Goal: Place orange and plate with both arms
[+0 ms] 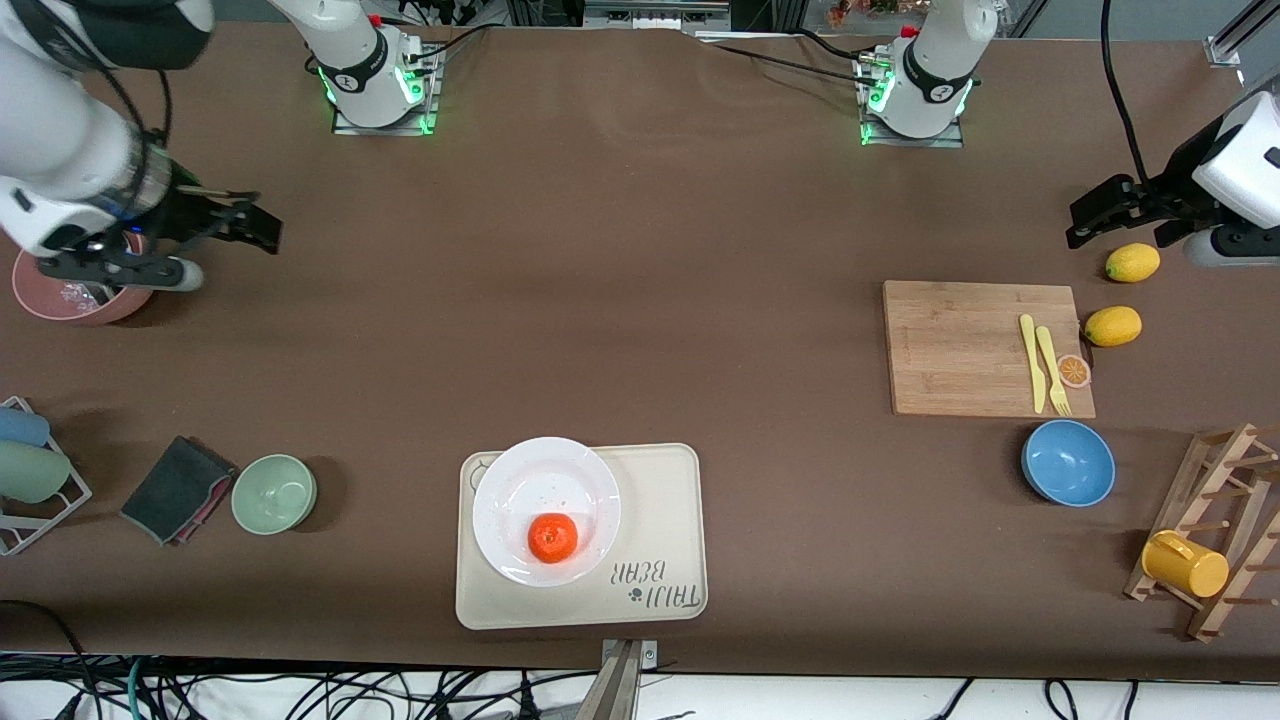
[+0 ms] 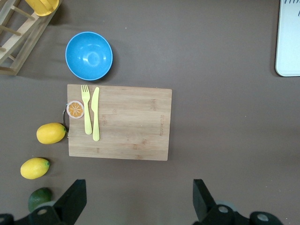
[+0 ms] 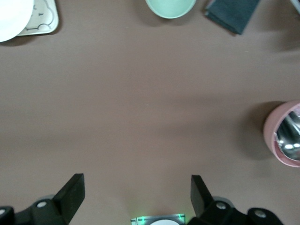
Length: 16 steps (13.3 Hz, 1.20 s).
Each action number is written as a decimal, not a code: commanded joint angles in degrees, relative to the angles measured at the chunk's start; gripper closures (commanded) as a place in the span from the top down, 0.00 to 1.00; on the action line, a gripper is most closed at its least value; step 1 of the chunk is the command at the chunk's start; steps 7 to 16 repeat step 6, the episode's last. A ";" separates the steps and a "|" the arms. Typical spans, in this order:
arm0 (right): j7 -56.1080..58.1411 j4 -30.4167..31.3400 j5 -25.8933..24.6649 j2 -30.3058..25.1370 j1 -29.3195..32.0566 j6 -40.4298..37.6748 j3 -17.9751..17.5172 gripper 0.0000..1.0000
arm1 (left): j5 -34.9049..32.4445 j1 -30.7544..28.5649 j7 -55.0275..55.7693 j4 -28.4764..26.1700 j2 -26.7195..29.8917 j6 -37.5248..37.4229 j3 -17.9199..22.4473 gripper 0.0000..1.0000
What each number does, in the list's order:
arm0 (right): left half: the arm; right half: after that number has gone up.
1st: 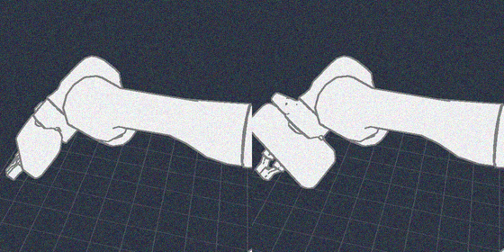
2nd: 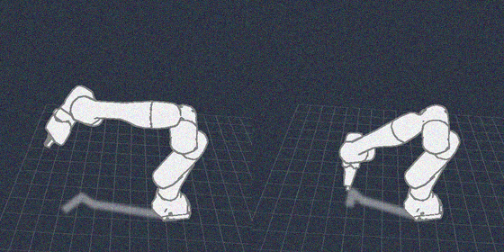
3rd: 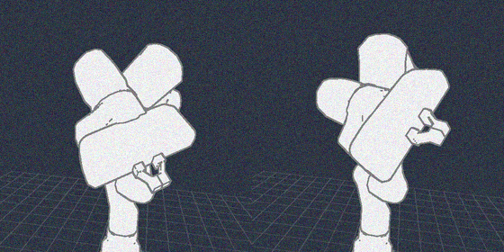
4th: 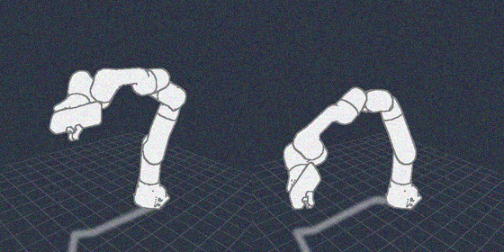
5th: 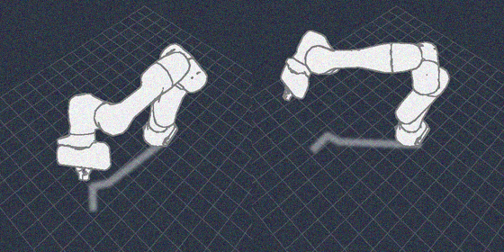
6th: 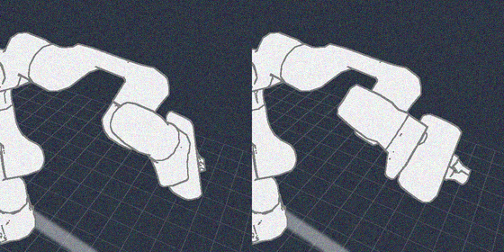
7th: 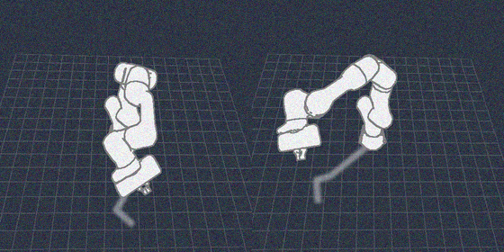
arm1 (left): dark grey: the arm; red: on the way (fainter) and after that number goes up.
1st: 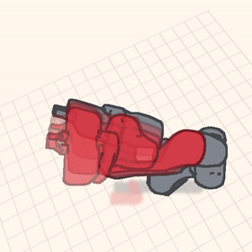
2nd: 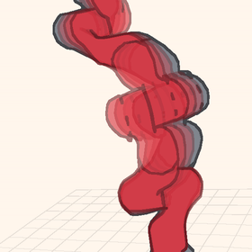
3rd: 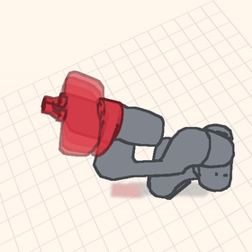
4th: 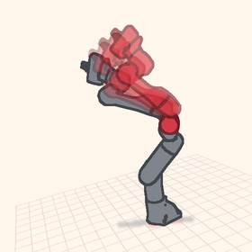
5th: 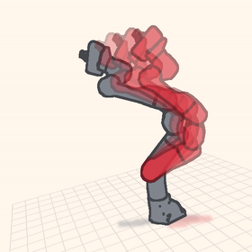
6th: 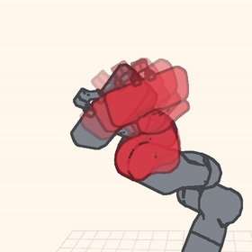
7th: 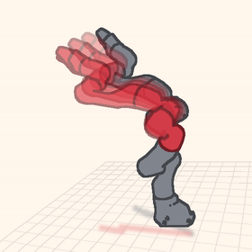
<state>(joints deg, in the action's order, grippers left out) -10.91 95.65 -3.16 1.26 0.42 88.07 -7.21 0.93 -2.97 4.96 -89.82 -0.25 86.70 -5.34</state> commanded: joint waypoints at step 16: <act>7.13 -2.23 1.23 -0.21 -0.33 -2.64 6.15 1.00 | -1.37 0.07 -0.31 1.32 -0.37 -1.10 -0.19 1.00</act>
